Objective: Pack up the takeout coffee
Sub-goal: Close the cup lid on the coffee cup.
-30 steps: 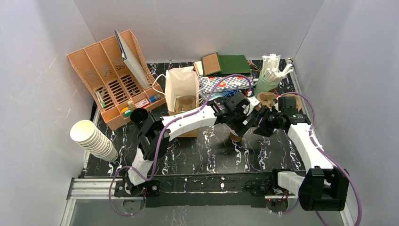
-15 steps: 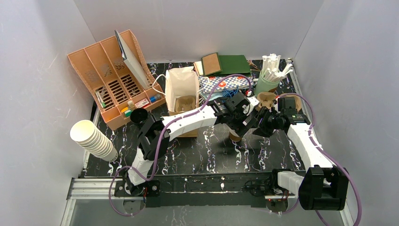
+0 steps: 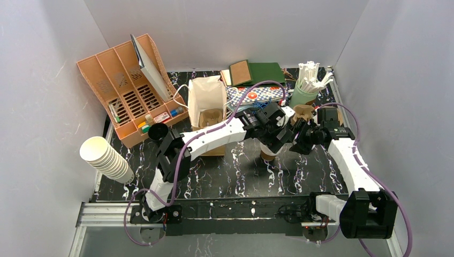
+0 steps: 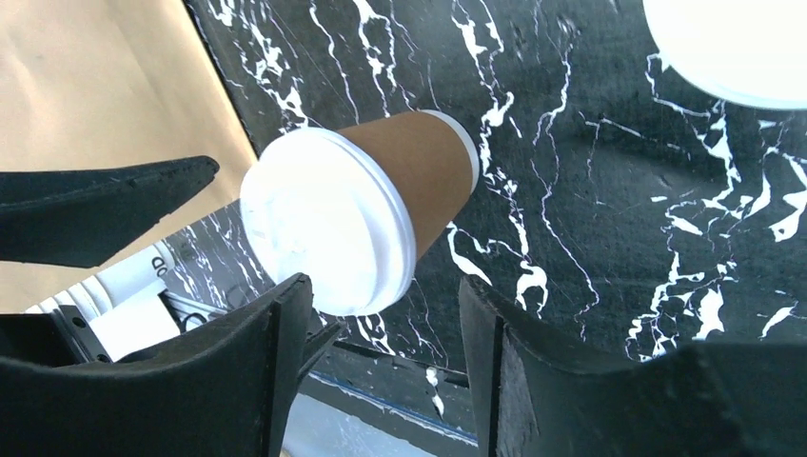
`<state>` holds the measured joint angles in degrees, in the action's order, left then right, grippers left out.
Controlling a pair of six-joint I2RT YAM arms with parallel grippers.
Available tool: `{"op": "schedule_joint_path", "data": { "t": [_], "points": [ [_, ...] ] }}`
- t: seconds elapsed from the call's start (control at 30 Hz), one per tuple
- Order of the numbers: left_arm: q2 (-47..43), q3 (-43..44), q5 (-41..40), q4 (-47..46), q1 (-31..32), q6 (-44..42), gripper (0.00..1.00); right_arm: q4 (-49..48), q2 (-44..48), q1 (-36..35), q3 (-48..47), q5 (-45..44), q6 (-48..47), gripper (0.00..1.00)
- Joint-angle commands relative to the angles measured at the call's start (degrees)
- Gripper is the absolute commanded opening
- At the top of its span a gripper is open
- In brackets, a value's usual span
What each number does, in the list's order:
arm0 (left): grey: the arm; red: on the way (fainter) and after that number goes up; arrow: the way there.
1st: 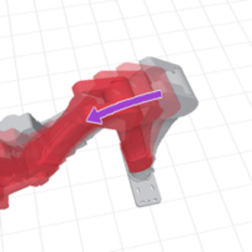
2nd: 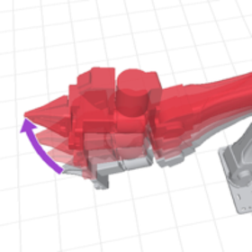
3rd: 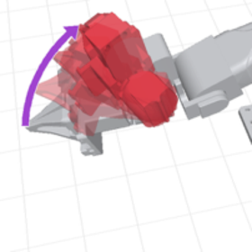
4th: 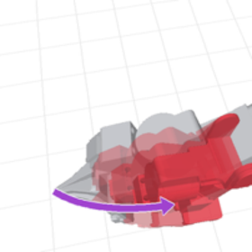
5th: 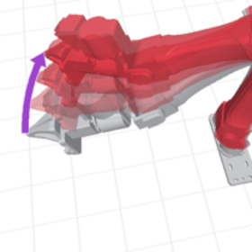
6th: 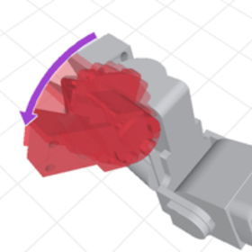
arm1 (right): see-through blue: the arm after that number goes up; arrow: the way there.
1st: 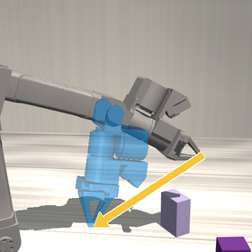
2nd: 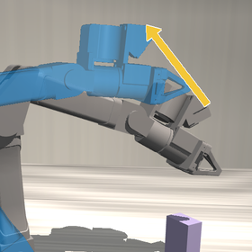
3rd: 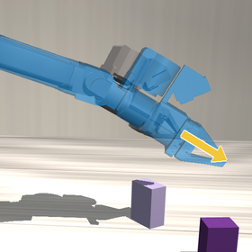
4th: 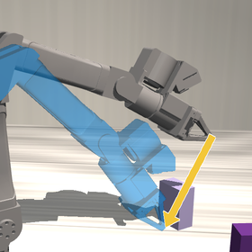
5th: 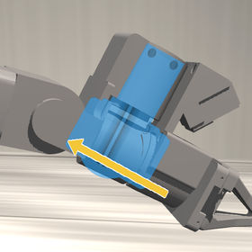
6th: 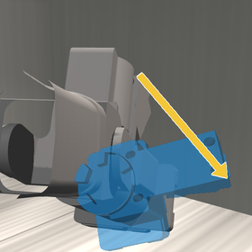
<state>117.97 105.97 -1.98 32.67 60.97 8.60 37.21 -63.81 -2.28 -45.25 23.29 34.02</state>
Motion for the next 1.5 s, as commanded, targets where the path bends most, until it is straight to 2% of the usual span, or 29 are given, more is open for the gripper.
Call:
{"op": "schedule_joint_path", "data": {
  "t": [0.0, 0.1, 0.3, 0.43, 0.5, 0.63, 0.77, 0.83, 1.03, 1.47],
  "points": [
    [-5.1, 2.7, -2.6, 3.8, 0.2, 0.9, 0.98, 2.4, -0.1, -0.2, -5.1, -0.4, -1.6, 0.68],
    [-6.5, 2.8, -3.3, 5.2, 0.2, 1.5, 0.98, 3.3, -0.1, -0.2, -6.3, -0.5, -1.9, 0.73],
    [-10.3, 4.5, -4.4, 9.7, -2.3, 7.3, 0.95, 7.9, 1.0, -0.7, -12.0, -4.9, -7.7, 0.98],
    [-16.5, 2.8, -6.5, 9.9, -2.8, 9.7, 0.89, 8.1, 1.0, -4.3, -13.8, -9.6, -10.8, 0.98],
    [-19.5, 1.1, -7.0, 9.8, -2.8, 10.9, 0.87, 8.2, -0.5, -8.4, -15.0, -14.3, -11.5, 0.98],
    [-23.2, -1.5, -6.8, 10.3, -2.9, 14.0, 0.76, 8.3, -3.7, -17.7, -18.0, -22.7, -13.5, 0.98],
    [-24.9, -5.2, -6.4, 9.1, -3.1, 17.0, 0.65, 8.9, -7.8, -22.0, -20.1, -25.1, -19.0, 0.98],
    [-25.8, -7.2, -6.2, 8.2, -3.6, 18.6, 0.62, 9.4, -9.2, -23.3, -21.1, -25.1, -20.5, 0.98],
    [-27.0, -11.6, -4.6, 5.4, -4.8, 21.7, 0.61, 9.7, -12.5, -25.1, -22.2, -24.4, -21.8, 0.98],
    [-27.2, -14.4, -3.1, 4.7, -5.9, 22.2, 0.61, 9.9, -13.8, -26.1, -19.9, -22.3, -21.5, 0.98]
  ]
}}
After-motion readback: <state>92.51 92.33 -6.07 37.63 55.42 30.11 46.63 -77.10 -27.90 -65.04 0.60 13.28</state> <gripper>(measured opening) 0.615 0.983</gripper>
